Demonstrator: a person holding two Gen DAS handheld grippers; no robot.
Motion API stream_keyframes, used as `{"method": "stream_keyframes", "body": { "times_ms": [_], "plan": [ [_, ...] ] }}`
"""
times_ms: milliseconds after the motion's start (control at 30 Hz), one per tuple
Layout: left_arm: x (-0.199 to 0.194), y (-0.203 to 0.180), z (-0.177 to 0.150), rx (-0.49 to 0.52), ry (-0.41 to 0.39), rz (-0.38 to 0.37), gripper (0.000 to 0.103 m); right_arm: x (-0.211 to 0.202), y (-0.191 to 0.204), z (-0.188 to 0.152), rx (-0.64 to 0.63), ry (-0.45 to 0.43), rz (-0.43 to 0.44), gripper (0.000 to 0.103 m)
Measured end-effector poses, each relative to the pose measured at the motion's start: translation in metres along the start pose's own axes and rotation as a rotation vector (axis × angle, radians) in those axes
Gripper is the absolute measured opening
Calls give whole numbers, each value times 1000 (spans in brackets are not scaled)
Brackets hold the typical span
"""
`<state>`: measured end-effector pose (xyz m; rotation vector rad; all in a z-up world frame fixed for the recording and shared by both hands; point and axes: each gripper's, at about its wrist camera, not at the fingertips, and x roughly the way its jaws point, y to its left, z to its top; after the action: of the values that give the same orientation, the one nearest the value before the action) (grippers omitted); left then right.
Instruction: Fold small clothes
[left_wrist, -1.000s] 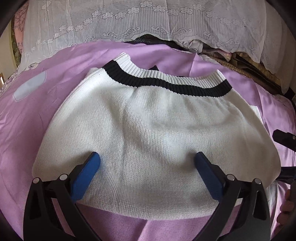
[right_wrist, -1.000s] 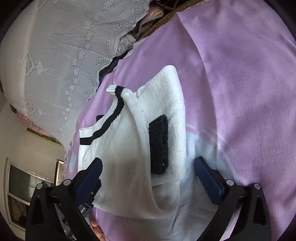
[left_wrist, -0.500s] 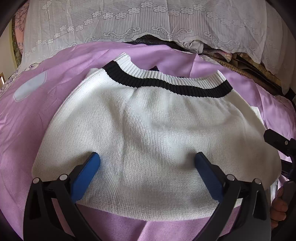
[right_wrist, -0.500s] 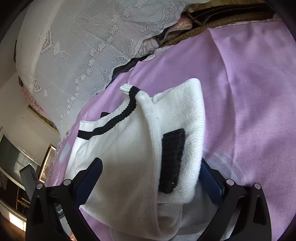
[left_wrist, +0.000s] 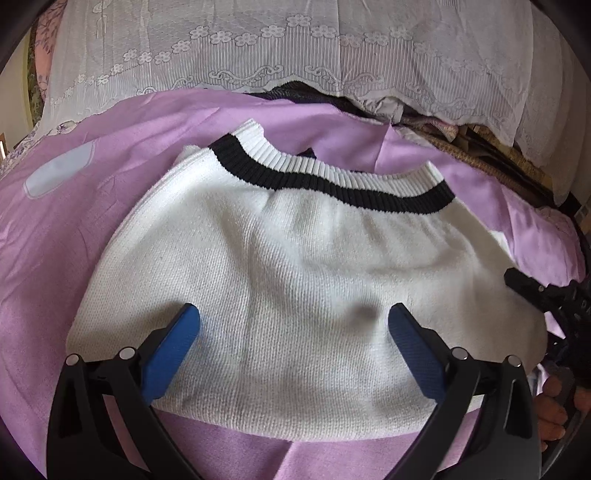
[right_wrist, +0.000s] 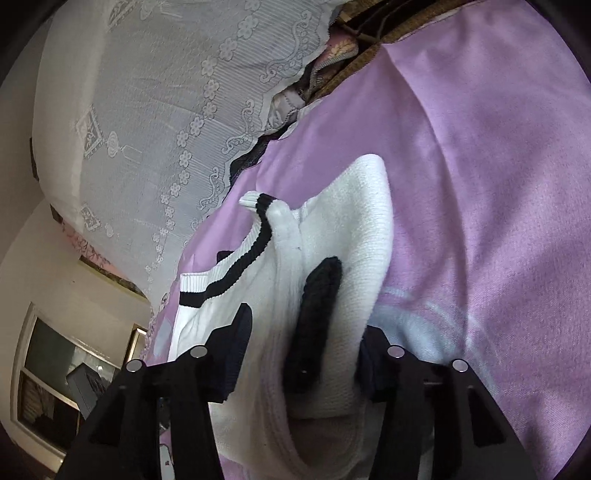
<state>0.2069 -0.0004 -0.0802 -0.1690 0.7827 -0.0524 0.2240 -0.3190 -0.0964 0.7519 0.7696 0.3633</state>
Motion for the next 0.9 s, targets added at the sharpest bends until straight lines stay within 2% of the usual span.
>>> {"method": "stream_keyframes", "body": {
  "times_ms": [33, 67, 167, 233, 333, 500, 633, 900],
  "plan": [
    [-2, 2, 2, -11, -13, -4, 99, 0, 3, -1, -7, 1, 6, 46],
    [-1, 4, 3, -15, -14, 0, 99, 0, 4, -3, -12, 7, 15, 35],
    [13, 4, 3, -4, 46, 17, 99, 3, -2, -5, 25, 18, 27, 31],
    [14, -1, 2, 22, 46, 39, 99, 2, -9, -5, 59, 3, 41, 30],
    [13, -4, 3, 43, 39, 63, 99, -1, -4, -11, 22, -37, 1, 29],
    [-4, 8, 15, -2, -61, 139, 99, -2, 1, -14, -12, -58, -27, 29],
    [20, 3, 16, 34, 18, 142, 99, -1, -2, -14, 0, -49, -19, 30],
    [30, -7, 11, 107, 45, 166, 99, -3, 1, -17, -30, -61, -51, 29]
  ]
}}
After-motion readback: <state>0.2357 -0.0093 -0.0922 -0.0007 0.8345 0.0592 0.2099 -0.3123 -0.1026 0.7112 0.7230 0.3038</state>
